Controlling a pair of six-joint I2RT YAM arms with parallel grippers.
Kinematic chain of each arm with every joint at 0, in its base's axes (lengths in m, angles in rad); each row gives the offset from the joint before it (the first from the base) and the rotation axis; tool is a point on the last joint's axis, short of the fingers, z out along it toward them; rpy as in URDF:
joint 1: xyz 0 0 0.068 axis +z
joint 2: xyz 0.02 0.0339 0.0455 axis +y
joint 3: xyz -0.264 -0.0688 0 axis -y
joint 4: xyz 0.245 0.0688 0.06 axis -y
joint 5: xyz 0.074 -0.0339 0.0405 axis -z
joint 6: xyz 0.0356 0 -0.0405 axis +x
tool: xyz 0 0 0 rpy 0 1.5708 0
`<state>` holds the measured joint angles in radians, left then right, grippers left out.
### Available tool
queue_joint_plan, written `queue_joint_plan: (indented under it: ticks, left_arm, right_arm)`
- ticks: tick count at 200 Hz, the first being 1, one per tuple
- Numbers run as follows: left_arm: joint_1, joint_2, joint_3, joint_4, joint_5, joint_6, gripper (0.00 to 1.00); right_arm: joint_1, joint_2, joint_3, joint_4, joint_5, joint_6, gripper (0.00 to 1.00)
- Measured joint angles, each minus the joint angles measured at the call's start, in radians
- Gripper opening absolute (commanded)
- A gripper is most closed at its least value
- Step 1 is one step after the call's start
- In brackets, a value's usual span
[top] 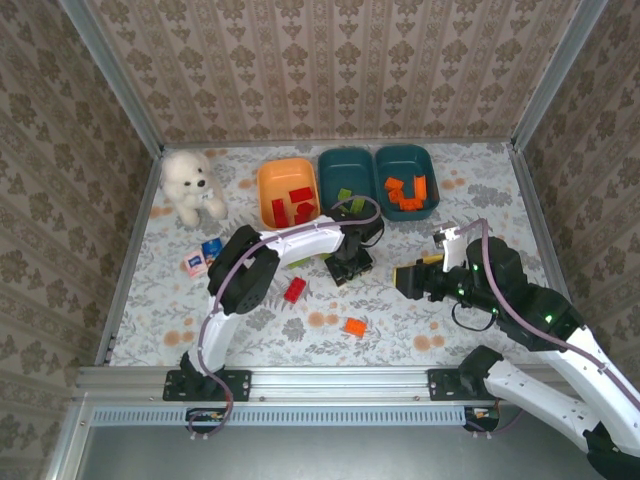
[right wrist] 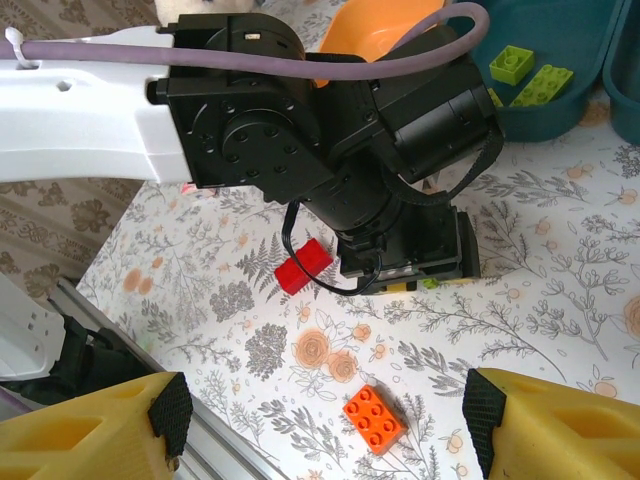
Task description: Sort the legos into containers by color
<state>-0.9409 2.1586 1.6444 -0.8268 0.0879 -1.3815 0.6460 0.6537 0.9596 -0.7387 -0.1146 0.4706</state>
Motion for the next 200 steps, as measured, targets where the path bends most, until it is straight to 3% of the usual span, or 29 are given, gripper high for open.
queue_joint_plan:
  ticks: [60,94,131,168,200]
  left_arm:
    - [0.001,-0.002,0.002,-0.008,-0.016,0.019,0.23]
    - [0.005,-0.002,0.029,-0.035,-0.062,0.068,0.23]
    - [0.036,-0.019,0.181,-0.108,-0.124,0.198,0.23]
    - [0.145,-0.023,0.41,-0.114,-0.132,0.379,0.22]
    - [0.25,0.082,0.64,-0.1,-0.141,0.536,0.22]
  right_arm:
    - [0.0,0.021,0.0,0.0,-0.003,0.001,0.76]
    - [0.0,0.03,0.0,0.0,-0.003,0.001,0.76]
    - [0.0,0.043,0.022,-0.004,-0.002,0.004,0.77]
    - [0.0,0.079,0.049,0.006,-0.002,0.005,0.77]
    - [0.0,0.146,0.055,0.031,0.003,0.018,0.77]
